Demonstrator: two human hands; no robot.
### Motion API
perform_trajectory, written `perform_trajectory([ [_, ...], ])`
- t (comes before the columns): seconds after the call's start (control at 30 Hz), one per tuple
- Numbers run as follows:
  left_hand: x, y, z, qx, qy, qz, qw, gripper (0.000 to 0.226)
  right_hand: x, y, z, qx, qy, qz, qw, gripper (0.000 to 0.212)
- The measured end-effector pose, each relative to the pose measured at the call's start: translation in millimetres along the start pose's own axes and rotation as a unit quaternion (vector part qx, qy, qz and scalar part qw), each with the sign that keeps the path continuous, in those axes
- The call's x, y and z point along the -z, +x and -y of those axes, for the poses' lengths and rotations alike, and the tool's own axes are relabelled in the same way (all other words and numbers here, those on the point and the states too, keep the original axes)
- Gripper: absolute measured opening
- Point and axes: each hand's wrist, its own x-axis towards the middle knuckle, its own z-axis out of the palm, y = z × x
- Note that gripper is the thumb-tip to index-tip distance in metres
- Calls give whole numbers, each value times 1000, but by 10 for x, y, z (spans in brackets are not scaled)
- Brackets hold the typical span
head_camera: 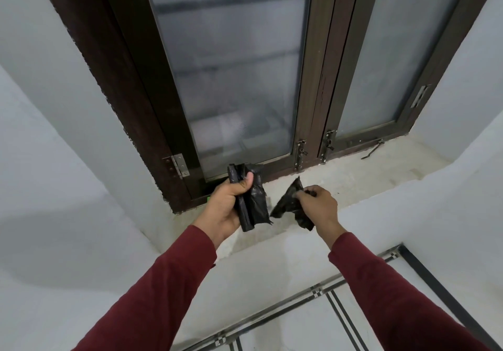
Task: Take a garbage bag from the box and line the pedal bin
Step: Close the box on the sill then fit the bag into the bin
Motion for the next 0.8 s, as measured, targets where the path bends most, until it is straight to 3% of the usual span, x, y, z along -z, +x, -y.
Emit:
perform_trajectory([
  [0.13,-3,26,67,51,25,-38,998,24,-58,60,116,-24,53,37,998,23],
  [0.2,7,25,82,67,4,-41,997,28,-69,170,143,22,7,37,999,30],
  [0.27,17,27,74,73,-19,-40,996,37,-69,277,185,67,-109,30,991,35],
  [0.37,35,52,72,68,-21,-49,996,40,-45,425,225,108,-270,-2,957,34],
  [0.53,146,111,91,35,89,-83,992,18,53,678,242,228,-384,-2,895,44],
  [0.63,237,122,85,24,147,-81,986,11,125,788,210,225,-486,-36,844,53],
  [0.73,292,106,71,16,167,-79,983,8,180,844,183,237,-619,-100,742,43],
  [0.77,302,109,70,8,177,-86,980,10,194,862,185,231,-637,-87,730,39],
  [0.8,305,115,68,0,191,-93,977,12,198,896,186,218,-625,-54,748,37],
])
